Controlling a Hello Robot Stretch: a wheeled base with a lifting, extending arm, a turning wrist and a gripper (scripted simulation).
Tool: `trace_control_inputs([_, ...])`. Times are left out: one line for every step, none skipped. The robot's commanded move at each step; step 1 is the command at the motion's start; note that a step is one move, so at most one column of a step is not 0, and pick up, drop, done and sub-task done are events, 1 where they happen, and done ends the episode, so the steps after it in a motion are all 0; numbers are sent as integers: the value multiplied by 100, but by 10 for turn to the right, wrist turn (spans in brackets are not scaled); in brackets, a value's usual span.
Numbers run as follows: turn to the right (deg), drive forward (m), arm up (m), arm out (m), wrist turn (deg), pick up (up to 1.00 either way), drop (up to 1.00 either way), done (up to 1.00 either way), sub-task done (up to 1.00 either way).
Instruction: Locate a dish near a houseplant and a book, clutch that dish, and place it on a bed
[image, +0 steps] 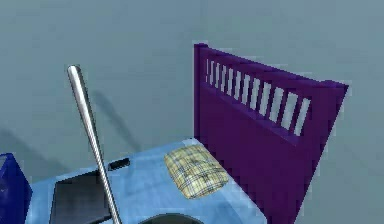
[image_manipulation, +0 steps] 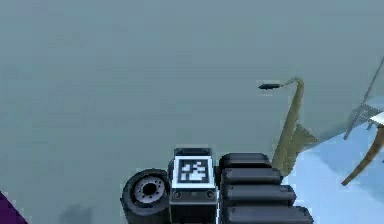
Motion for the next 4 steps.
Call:
trace_control_inputs([-210, 0, 0, 0, 0, 0, 0, 0, 0])
trace_control_inputs([450, 0, 0, 0, 0, 0, 0, 0, 0])
trace_control_inputs([450, 0, 0, 0, 0, 0, 0, 0, 0])
trace_control_inputs([450, 0, 0, 0, 0, 0, 0, 0, 0])
